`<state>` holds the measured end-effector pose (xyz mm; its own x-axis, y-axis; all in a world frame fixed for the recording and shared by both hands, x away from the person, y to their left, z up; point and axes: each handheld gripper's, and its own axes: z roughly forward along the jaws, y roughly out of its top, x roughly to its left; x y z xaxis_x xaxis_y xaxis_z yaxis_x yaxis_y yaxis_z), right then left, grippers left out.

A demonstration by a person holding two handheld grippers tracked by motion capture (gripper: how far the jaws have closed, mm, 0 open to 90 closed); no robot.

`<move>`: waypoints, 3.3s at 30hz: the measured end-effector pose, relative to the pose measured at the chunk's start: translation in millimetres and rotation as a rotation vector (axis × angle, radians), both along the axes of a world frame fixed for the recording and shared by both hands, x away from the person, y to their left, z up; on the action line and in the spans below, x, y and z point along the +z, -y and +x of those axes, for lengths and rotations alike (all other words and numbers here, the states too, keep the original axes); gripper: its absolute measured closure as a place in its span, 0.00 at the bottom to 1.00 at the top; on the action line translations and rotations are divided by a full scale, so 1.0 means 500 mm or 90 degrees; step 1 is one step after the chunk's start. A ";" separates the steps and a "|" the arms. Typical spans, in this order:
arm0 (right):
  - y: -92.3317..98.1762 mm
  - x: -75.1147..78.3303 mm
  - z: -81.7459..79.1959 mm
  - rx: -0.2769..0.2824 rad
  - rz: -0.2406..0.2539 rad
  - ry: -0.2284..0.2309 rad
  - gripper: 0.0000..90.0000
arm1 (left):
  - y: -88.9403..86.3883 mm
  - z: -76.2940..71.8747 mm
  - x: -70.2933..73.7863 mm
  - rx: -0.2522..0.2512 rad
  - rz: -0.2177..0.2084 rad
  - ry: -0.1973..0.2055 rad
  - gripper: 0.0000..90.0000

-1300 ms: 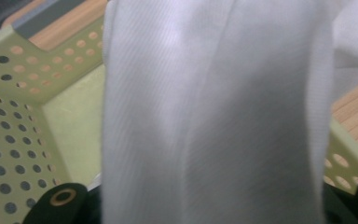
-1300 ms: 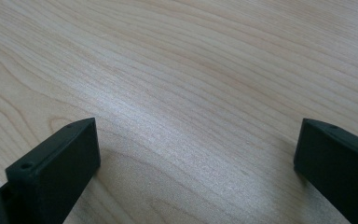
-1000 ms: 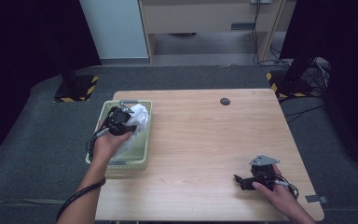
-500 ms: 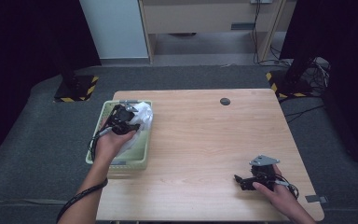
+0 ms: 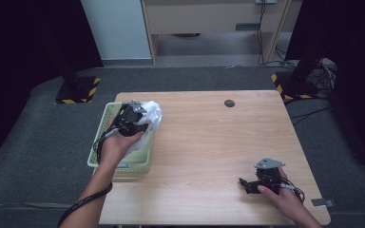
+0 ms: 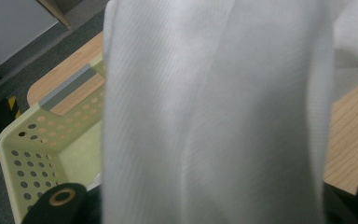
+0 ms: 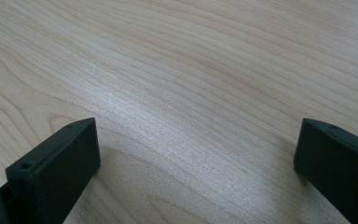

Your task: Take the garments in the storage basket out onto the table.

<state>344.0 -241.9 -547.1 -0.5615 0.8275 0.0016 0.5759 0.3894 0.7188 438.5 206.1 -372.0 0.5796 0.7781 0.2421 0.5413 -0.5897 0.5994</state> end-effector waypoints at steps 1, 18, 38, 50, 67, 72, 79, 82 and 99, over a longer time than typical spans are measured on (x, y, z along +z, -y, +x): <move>0.000 0.000 0.000 0.000 0.000 0.000 0.01 | 0.003 -0.001 0.000 0.001 -0.004 0.001 0.74; 0.001 0.000 -0.001 0.000 0.001 0.000 0.01 | 0.087 -0.011 0.018 -0.036 -0.001 -0.001 0.74; 0.001 0.000 -0.001 0.001 0.001 0.000 0.01 | 0.188 -0.032 0.011 -0.103 -0.005 -0.007 0.74; 0.002 0.000 -0.002 0.001 0.000 0.000 0.01 | 0.259 -0.045 -0.057 -0.134 -0.022 -0.046 0.73; 0.003 0.000 -0.003 0.004 0.000 -0.001 0.01 | 0.360 -0.092 -0.141 -0.177 -0.017 -0.100 0.71; 0.004 0.000 -0.003 0.003 0.001 -0.001 0.01 | 0.389 -0.106 -0.181 -0.196 -0.005 -0.119 0.70; 0.004 0.000 -0.003 0.004 0.000 -0.001 0.01 | 0.415 -0.115 -0.224 -0.184 -0.003 -0.139 0.64; 0.004 0.000 -0.003 0.004 0.000 -0.002 0.01 | 0.419 -0.117 -0.232 -0.183 -0.003 -0.139 0.63; 0.004 0.000 -0.003 0.005 0.000 -0.001 0.01 | 0.446 -0.107 -0.277 -0.148 0.001 -0.127 0.36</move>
<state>342.5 -244.1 -547.0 -0.5674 0.8234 0.0025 0.5748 0.3939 0.7172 384.9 -16.8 -510.7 0.7785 0.6186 0.1063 0.4988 -0.7126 0.4934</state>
